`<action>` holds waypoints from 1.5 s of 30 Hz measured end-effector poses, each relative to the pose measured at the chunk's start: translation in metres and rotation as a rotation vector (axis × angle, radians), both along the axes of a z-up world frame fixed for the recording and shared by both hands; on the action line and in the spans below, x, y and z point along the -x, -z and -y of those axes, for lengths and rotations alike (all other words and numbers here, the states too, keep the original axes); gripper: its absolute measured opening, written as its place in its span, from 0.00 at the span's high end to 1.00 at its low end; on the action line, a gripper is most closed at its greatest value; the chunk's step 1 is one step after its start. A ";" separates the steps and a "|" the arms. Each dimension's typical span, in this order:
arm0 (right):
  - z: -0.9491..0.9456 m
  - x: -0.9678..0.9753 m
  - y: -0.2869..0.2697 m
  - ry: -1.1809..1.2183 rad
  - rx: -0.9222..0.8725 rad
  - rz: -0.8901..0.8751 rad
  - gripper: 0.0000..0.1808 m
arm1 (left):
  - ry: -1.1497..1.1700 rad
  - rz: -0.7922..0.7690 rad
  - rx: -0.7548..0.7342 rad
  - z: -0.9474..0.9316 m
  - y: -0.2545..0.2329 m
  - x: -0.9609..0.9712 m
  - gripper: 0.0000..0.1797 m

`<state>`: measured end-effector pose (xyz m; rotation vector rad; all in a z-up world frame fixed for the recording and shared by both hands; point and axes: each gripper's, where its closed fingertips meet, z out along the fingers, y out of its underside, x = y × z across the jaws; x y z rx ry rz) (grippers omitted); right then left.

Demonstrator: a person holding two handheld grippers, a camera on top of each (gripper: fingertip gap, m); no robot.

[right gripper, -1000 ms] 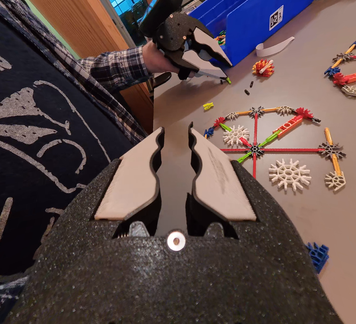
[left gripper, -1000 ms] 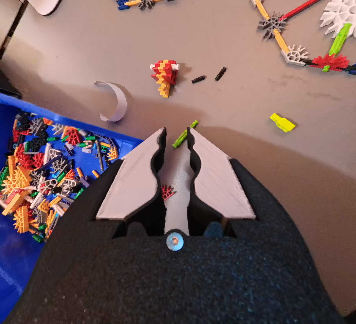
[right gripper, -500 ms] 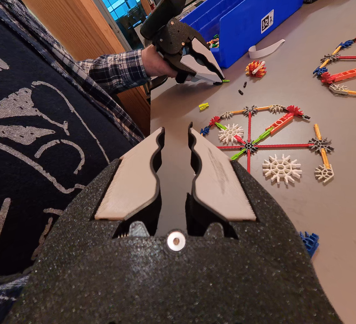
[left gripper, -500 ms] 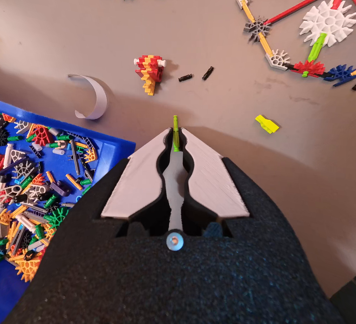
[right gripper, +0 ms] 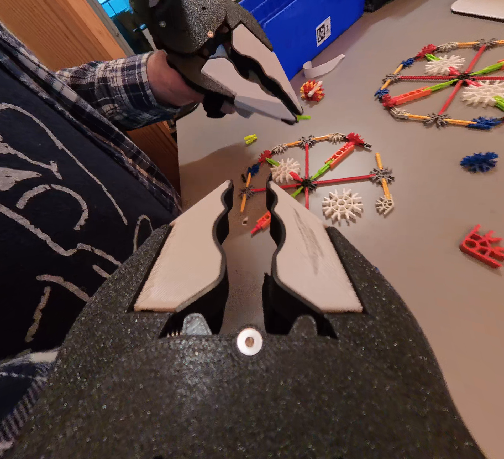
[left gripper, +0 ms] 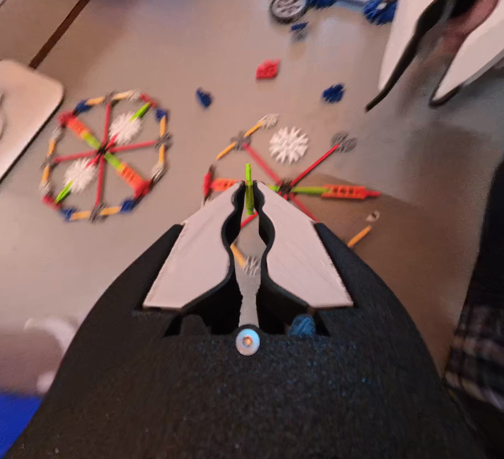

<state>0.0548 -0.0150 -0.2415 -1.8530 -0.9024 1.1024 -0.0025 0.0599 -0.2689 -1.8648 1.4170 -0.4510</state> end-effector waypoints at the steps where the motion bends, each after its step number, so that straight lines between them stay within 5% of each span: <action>1: 0.000 -0.003 0.002 0.010 -0.001 0.005 0.88 | 0.036 -0.004 -0.003 0.002 0.003 -0.018 0.98; 15: 0.006 -0.036 0.008 0.109 -0.008 -0.004 0.88 | 0.142 -0.087 0.052 0.006 0.047 -0.102 0.98; 35: -0.004 -0.042 0.007 0.082 -0.016 -0.013 0.88 | 0.093 -0.100 0.062 0.001 0.046 -0.091 0.96; 45: -0.052 -0.041 0.044 0.213 -0.064 0.321 0.97 | 0.095 -0.111 0.088 0.008 0.045 -0.071 0.99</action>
